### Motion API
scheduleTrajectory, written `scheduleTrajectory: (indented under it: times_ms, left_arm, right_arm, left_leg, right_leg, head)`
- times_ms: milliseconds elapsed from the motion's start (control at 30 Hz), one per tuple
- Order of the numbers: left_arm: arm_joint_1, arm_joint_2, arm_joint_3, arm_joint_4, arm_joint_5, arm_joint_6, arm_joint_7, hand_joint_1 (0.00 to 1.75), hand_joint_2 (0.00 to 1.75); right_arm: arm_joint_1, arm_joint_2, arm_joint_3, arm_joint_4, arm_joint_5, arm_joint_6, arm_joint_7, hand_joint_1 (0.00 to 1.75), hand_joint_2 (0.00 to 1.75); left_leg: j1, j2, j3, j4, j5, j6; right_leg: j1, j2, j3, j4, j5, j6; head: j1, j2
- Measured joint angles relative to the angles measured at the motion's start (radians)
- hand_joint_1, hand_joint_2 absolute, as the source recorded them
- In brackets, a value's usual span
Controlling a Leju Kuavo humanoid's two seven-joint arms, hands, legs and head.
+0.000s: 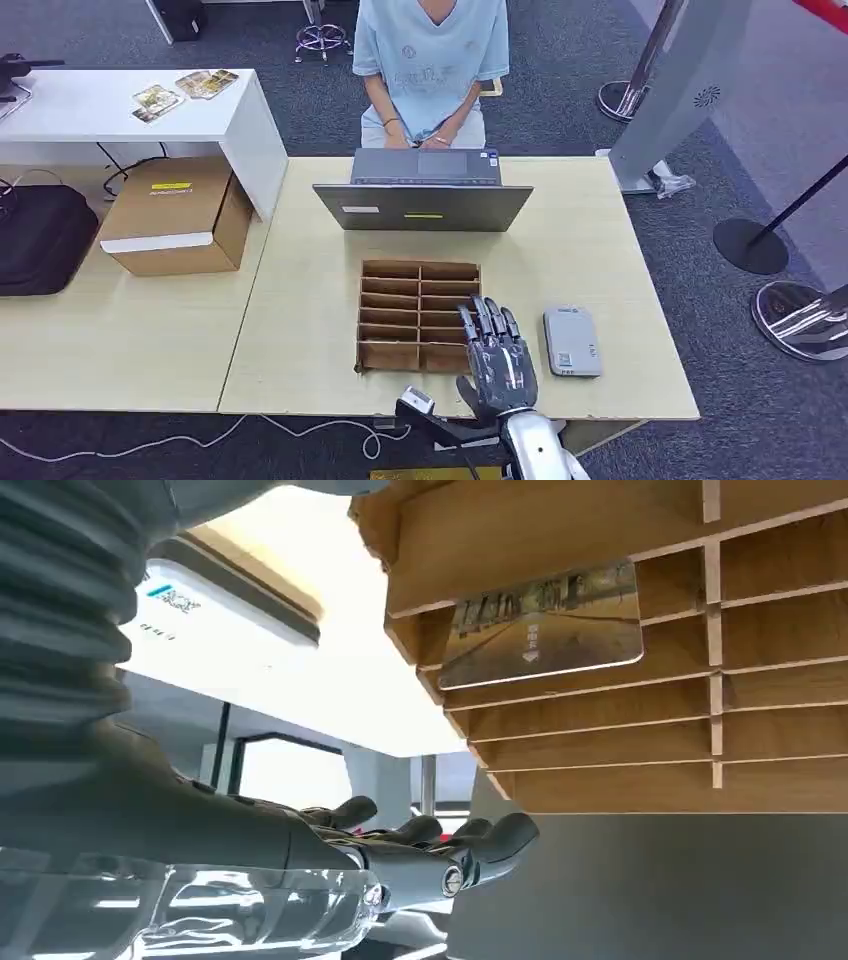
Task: Pass the card to the sensor for recognition and then transmit it.
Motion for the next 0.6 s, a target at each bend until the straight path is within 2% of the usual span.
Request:
scheduleTrajectory:
  times_ms: [233,600]
  left_arm:
    - [0.004,0.004,0.033,0.000,0.025,0.012,0.016,0.00,1.75]
    - [0.011,0.013,0.089,0.000,0.075,0.040,0.035,0.00,1.75]
  right_arm:
    - [0.008,0.000,0.000,-0.006,0.000,-0.001,0.000,0.17,1.75]
    - [0.010,0.000,0.000,-0.008,0.001,-0.002,0.000,0.35,1.75]
  left_leg:
    - [0.000,0.000,0.000,0.000,0.000,0.000]
    - [0.000,0.000,0.000,0.000,0.000,0.000]
  right_leg:
    - [0.000,0.000,0.000,0.000,0.000,0.000]
    - [0.000,0.000,0.000,0.000,0.000,0.000]
  head:
    - [0.000,0.000]
    - [0.000,0.000]
